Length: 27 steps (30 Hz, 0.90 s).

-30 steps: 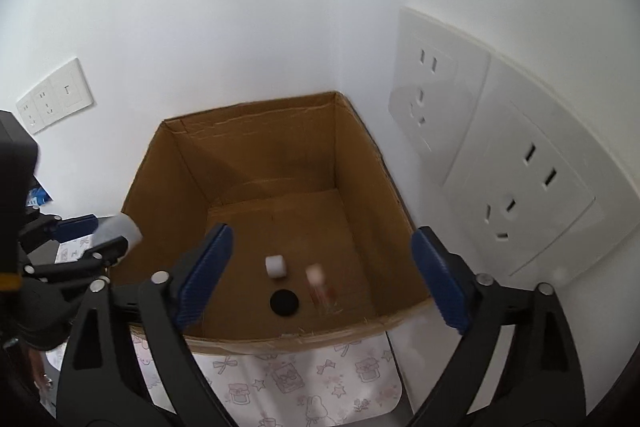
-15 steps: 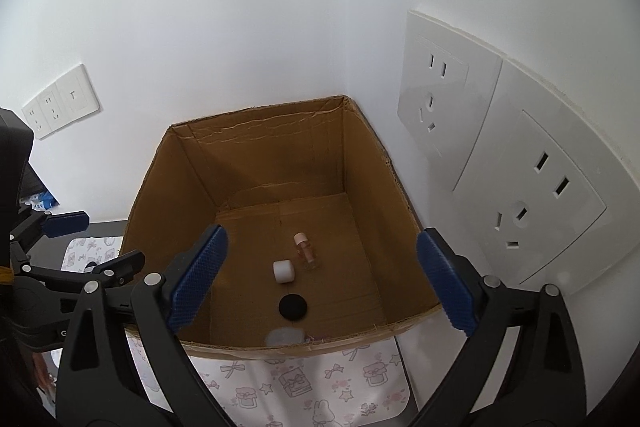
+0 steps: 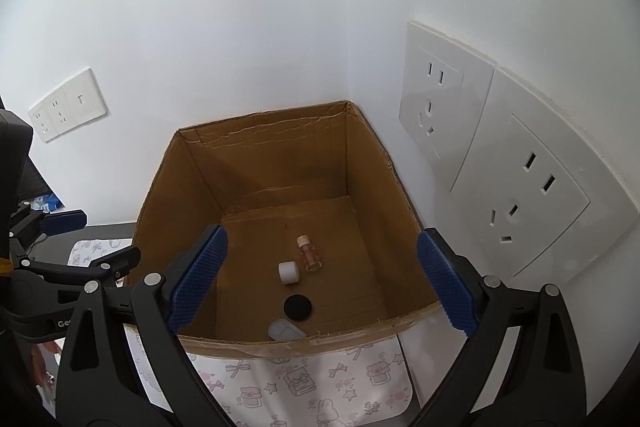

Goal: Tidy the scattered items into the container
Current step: 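Move both tools back toward the remaining items on the cloth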

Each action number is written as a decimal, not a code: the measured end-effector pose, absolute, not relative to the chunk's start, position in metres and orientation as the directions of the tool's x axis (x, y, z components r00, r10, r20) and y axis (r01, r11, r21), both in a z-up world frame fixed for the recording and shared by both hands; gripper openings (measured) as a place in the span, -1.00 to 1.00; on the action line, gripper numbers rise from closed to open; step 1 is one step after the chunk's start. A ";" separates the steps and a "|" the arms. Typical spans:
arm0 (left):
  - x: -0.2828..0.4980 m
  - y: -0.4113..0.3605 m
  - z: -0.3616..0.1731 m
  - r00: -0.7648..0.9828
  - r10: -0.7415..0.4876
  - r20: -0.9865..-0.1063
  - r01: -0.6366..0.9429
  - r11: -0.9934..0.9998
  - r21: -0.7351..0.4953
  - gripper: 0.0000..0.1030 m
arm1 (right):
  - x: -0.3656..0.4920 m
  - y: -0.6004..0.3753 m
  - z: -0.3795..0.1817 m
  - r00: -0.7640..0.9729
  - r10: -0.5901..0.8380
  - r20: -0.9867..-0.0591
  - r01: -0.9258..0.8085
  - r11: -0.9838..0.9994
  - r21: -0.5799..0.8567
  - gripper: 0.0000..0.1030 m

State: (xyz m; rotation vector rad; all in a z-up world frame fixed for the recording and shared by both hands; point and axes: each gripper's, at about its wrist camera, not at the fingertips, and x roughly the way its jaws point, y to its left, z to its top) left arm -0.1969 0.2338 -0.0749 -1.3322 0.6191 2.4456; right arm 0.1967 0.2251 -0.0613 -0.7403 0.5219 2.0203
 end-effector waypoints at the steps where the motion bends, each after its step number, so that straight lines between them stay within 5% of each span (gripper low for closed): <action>1: -0.197 0.234 -0.075 -0.534 0.041 -0.844 -0.440 -0.866 0.236 0.45 | 0.197 0.225 -0.061 -0.423 0.604 -0.675 -0.856 -0.512 0.077 0.88; 27: -0.177 0.182 -0.062 -0.549 0.015 -0.836 -0.289 -0.942 0.173 0.45 | 0.195 0.206 -0.047 -0.482 0.588 -0.649 -0.812 -0.577 0.081 0.88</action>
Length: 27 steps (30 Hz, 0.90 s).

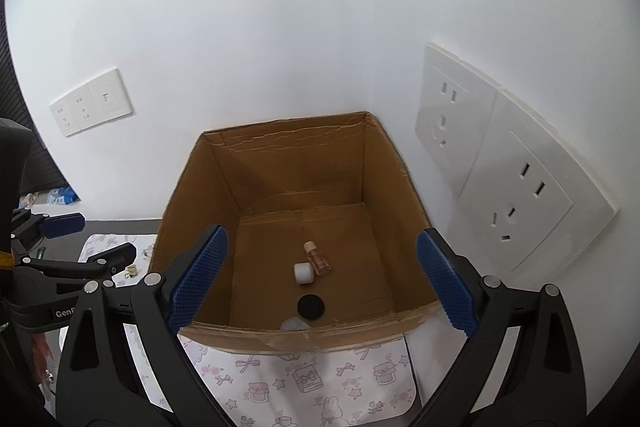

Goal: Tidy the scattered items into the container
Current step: 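Move both tools back toward the remaining items on the cloth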

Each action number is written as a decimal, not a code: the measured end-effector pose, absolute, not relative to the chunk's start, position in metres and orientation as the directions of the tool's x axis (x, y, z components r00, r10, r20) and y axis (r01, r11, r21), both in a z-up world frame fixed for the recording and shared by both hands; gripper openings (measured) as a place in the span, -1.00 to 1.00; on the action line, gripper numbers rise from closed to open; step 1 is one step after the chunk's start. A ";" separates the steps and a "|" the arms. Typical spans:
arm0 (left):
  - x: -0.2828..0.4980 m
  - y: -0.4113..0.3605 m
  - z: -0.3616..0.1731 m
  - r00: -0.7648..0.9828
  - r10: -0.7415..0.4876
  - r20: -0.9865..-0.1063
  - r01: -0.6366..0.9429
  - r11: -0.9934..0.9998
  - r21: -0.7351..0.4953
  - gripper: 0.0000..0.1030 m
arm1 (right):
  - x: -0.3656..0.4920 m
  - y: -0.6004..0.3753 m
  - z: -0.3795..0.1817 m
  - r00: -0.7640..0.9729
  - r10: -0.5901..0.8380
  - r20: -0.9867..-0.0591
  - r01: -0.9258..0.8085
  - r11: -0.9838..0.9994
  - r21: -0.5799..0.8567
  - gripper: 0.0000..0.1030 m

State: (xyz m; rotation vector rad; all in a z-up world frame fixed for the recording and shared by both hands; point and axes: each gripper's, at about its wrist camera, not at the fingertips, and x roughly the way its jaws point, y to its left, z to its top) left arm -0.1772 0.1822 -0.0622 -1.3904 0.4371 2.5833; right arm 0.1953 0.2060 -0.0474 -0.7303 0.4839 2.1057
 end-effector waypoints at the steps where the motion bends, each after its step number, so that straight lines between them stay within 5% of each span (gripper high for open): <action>1: -0.176 0.177 -0.063 -0.551 0.000 -0.835 -0.273 -0.945 0.180 0.45 | 0.193 0.204 -0.047 -0.490 0.583 -0.649 -0.805 -0.587 0.080 0.88; 11: -0.162 0.083 -0.077 -0.549 -0.118 -0.827 -0.097 -0.974 0.204 0.45 | 0.156 0.179 -0.046 -0.558 0.529 -0.640 -0.724 -0.687 0.063 0.88; 16: -0.167 0.019 -0.083 -0.554 -0.066 -0.830 -0.041 -0.994 0.106 0.45 | 0.126 0.155 -0.047 -0.578 0.507 -0.640 -0.699 -0.712 0.067 0.88; 27: -0.188 -0.086 -0.105 -0.533 -0.058 -0.844 -0.093 -0.987 0.127 0.45 | 0.058 0.083 -0.062 -0.523 0.553 -0.648 -0.724 -0.689 -0.003 0.88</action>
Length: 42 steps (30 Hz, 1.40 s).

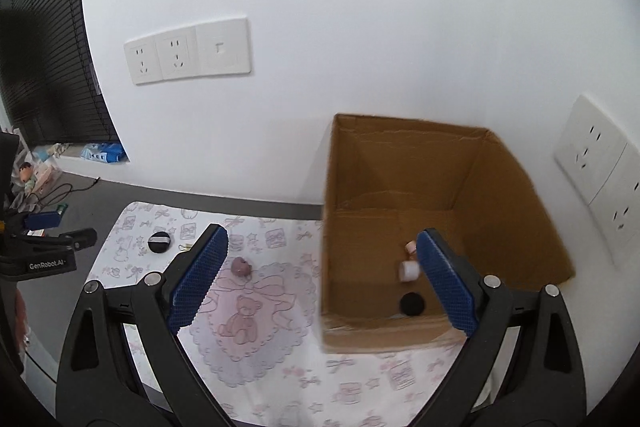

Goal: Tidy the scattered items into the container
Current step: 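Move both tools back toward the remaining items on the cloth, then grasp the pink heart keychain with the right gripper while the left gripper grasps the black round compact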

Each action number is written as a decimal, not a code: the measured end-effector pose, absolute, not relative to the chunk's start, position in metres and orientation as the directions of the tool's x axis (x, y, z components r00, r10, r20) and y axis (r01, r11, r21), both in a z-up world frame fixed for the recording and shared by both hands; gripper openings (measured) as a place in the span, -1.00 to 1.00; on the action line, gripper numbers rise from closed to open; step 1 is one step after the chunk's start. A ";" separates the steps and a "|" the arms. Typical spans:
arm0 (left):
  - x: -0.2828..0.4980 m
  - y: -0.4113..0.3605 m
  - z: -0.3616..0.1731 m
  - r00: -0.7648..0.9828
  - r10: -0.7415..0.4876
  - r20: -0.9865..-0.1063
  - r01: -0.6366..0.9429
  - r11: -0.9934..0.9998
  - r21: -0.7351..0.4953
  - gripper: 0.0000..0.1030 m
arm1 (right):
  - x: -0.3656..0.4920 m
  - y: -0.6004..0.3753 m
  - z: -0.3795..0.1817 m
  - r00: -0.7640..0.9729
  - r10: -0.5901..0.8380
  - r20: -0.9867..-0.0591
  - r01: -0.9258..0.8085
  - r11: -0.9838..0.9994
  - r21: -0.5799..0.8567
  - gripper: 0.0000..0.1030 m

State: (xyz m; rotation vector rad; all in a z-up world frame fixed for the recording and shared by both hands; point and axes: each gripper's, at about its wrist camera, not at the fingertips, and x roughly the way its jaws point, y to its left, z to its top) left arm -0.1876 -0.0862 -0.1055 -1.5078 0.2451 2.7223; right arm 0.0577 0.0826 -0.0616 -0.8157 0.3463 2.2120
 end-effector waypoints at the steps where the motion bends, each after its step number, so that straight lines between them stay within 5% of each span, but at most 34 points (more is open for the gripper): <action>1: -0.189 -0.093 -0.107 -0.535 -0.059 -0.843 -0.102 -0.986 0.133 0.45 | 0.052 0.078 -0.065 -0.515 0.555 -0.654 -0.730 -0.684 -0.005 0.88; 21: -0.230 -0.130 -0.183 -0.470 0.020 -0.883 -0.165 -0.984 0.066 0.45 | -0.046 0.044 -0.122 -0.497 0.478 -0.724 -0.669 -0.742 -0.031 0.88; 33: -0.284 -0.122 -0.286 -0.407 0.020 -0.913 -0.182 -0.981 0.060 0.45 | -0.092 0.086 -0.230 -0.453 0.386 -0.804 -0.667 -0.745 0.018 0.88; 42: -0.305 -0.112 -0.314 -0.407 0.014 -0.913 -0.195 -0.978 0.072 0.45 | -0.110 0.098 -0.289 -0.429 0.353 -0.831 -0.662 -0.749 0.023 0.88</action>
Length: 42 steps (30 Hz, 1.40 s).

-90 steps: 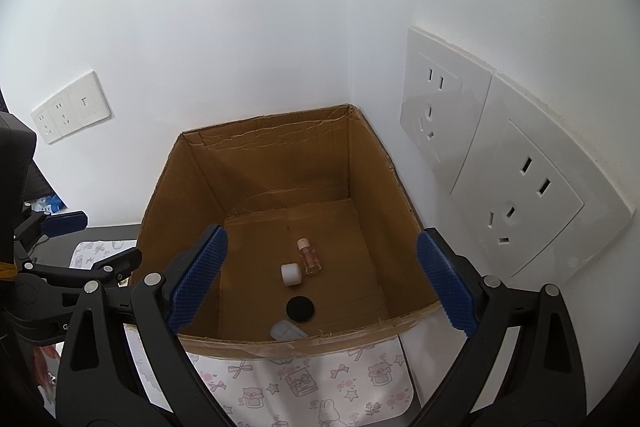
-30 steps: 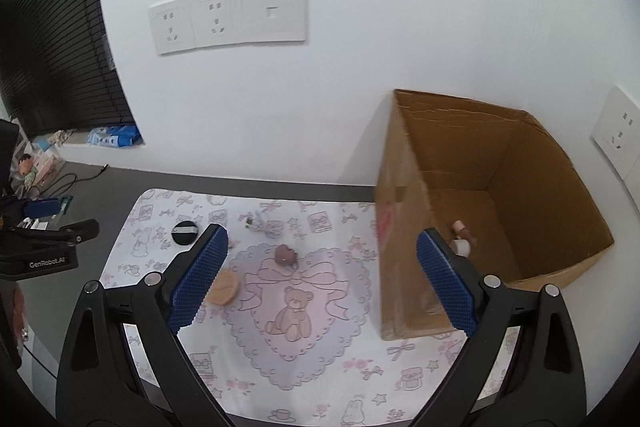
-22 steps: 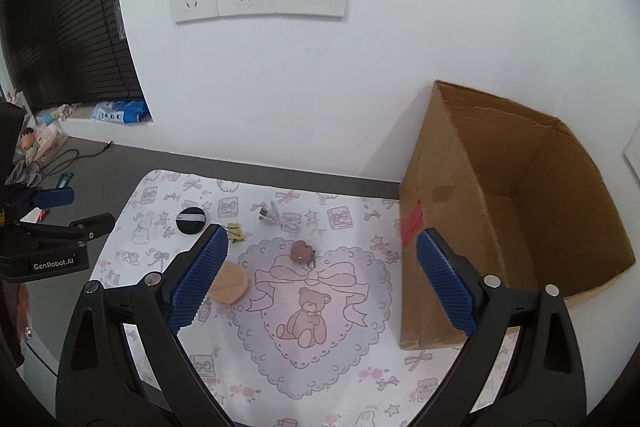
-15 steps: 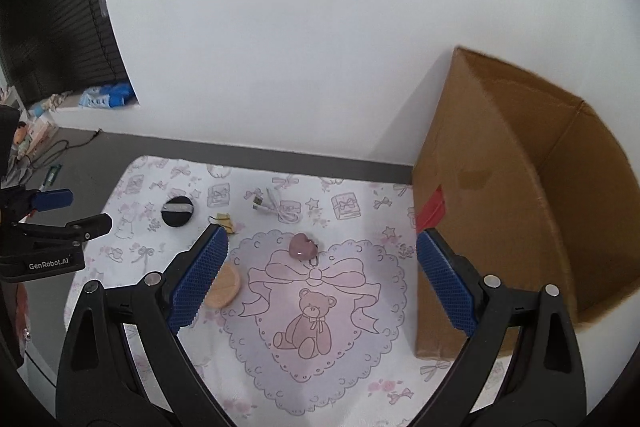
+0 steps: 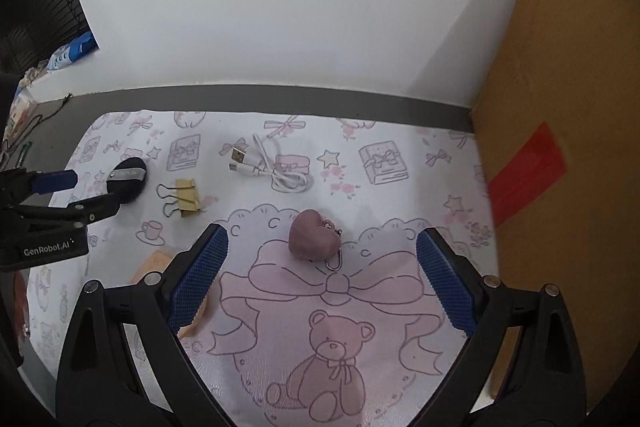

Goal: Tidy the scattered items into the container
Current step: 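Grasp the pink heart keychain with the right gripper while the left gripper grasps the black round compact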

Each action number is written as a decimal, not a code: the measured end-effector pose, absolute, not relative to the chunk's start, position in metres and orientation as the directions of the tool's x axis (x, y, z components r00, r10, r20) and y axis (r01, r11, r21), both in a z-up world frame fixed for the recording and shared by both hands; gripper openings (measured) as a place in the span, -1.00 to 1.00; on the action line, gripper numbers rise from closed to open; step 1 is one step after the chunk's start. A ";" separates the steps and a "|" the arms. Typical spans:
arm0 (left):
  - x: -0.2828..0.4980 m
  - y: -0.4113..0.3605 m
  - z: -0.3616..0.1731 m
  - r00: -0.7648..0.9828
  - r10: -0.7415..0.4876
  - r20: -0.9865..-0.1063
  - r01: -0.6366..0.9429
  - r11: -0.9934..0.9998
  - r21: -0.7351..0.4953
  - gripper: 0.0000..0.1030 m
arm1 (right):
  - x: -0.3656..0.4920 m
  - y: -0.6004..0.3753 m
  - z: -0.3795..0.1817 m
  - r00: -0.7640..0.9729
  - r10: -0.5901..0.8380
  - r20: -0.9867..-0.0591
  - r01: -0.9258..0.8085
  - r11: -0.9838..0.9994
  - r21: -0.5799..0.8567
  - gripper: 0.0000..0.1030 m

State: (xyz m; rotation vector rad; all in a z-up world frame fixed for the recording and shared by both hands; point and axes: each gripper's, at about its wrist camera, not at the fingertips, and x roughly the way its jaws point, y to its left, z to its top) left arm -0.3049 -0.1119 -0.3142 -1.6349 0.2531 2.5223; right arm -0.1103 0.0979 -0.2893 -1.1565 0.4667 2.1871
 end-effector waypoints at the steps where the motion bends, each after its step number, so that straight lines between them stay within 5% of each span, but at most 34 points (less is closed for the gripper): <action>1: -0.306 -0.110 -0.318 -0.402 0.005 -0.915 -0.200 -0.976 0.082 0.45 | -0.112 0.099 -0.293 -0.426 0.350 -0.834 -0.661 -0.750 0.023 0.88; 33: -0.307 -0.112 -0.336 -0.450 0.057 -0.891 -0.238 -0.970 0.058 0.58 | -0.116 0.113 -0.330 -0.372 0.326 -0.869 -0.682 -0.731 0.018 0.84; 36: -0.303 -0.110 -0.335 -0.454 0.062 -0.889 -0.255 -0.965 0.063 0.39 | -0.113 0.114 -0.329 -0.362 0.337 -0.869 -0.684 -0.730 0.001 0.75; 38: -0.301 -0.108 -0.333 -0.435 0.101 -0.895 -0.273 -0.962 0.024 -0.04 | -0.110 0.117 -0.327 -0.358 0.342 -0.869 -0.689 -0.724 -0.001 0.64; 42: -0.296 -0.102 -0.331 -0.436 0.076 -0.897 -0.284 -0.957 0.057 -0.06 | -0.102 0.125 -0.323 -0.348 0.351 -0.869 -0.706 -0.708 -0.003 0.17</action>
